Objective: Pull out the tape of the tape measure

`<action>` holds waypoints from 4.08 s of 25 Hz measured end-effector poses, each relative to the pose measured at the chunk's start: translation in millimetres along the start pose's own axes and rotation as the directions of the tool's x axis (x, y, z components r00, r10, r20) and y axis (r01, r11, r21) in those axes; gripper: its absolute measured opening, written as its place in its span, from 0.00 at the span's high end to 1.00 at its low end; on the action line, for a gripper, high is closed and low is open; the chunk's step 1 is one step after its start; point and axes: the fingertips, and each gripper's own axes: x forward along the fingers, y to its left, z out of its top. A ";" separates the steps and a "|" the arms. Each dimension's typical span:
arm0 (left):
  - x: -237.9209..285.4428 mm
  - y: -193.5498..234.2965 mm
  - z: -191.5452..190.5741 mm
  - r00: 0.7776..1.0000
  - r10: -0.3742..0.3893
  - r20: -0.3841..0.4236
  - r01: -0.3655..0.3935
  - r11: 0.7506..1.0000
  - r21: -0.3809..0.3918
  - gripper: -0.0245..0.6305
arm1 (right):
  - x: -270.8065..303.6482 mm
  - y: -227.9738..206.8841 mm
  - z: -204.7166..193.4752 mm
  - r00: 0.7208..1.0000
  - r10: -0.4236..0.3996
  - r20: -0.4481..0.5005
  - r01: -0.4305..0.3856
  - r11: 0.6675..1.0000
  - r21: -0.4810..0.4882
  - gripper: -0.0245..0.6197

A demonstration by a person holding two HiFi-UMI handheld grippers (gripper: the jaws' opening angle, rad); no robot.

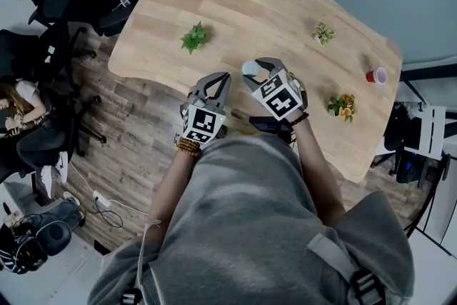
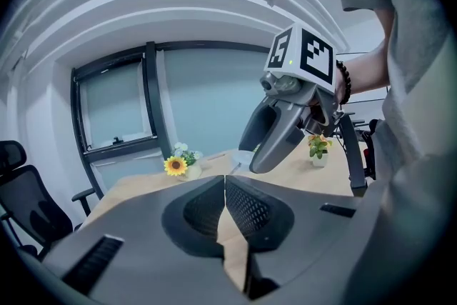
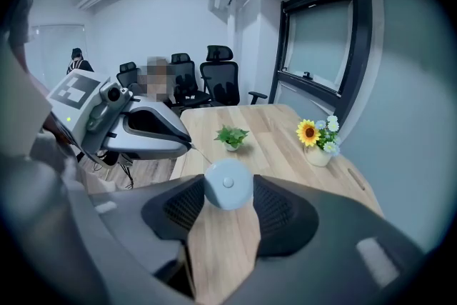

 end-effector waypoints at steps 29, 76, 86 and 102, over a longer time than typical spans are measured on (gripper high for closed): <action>-49.1 80.4 -33.5 0.972 0.230 -0.053 -0.235 0.964 -0.123 0.94 | -5.9 -29.2 -6.2 0.991 -0.126 -0.043 0.124 0.991 -0.058 0.61; -128.6 160.8 -81.6 0.877 0.454 -0.154 -0.475 0.868 -0.146 0.94 | -13.0 -53.2 -6.3 0.983 -0.175 -0.048 0.172 0.984 -0.051 0.61; -147.2 181.8 -86.4 0.846 0.500 -0.188 -0.520 0.851 -0.077 0.94 | -16.8 -63.4 -19.6 0.979 -0.191 -0.071 0.188 0.981 -0.043 0.61; -193.5 205.5 -110.3 0.776 0.590 -0.223 -0.624 0.769 -0.139 0.94 | -14.2 -69.0 -22.1 0.979 -0.193 -0.059 0.192 0.981 -0.019 0.61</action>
